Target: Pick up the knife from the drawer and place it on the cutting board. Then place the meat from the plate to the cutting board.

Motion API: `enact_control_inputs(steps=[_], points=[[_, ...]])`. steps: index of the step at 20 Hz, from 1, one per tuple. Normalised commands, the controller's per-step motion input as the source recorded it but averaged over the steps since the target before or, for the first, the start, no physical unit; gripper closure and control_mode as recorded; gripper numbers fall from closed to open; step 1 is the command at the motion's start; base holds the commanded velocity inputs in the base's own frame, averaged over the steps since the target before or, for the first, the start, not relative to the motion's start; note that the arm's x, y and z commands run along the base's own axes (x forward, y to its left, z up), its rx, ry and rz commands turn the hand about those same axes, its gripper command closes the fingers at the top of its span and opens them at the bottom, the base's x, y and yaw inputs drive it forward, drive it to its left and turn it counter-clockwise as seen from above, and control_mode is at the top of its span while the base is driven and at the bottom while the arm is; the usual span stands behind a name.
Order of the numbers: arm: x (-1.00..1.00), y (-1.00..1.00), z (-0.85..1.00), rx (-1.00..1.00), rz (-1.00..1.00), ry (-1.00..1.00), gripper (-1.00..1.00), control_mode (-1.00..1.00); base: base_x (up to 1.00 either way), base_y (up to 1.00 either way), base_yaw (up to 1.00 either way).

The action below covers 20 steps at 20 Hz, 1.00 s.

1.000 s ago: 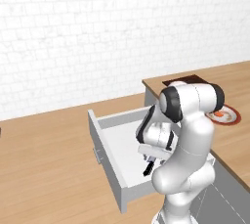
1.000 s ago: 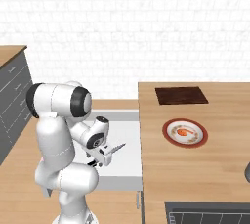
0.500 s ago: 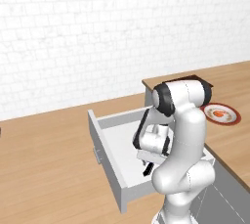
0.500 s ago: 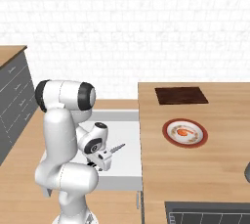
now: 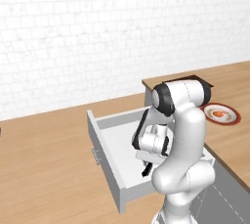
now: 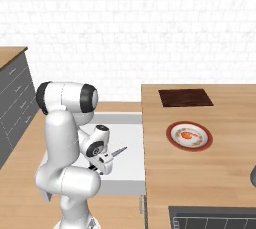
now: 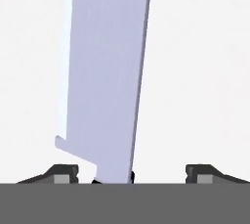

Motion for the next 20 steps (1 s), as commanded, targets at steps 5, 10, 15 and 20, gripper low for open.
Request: enact_control_inputs(steps=[5,10,15,20], points=[[0.03,0.06,0.0,0.0,0.0,0.0,1.0,-1.0,0.0,0.0,0.0],[0.01,0.02,0.0,0.0,-0.01,0.0,1.0,-1.0,0.0,0.0,0.0],[0.0,0.0,0.23,0.0,-0.01,-0.03,1.0,-1.0,0.0,0.0,0.0],[0.0,0.02,0.71,-0.05,0.0,0.0,1.0,-1.0,0.0,0.0,0.0]])
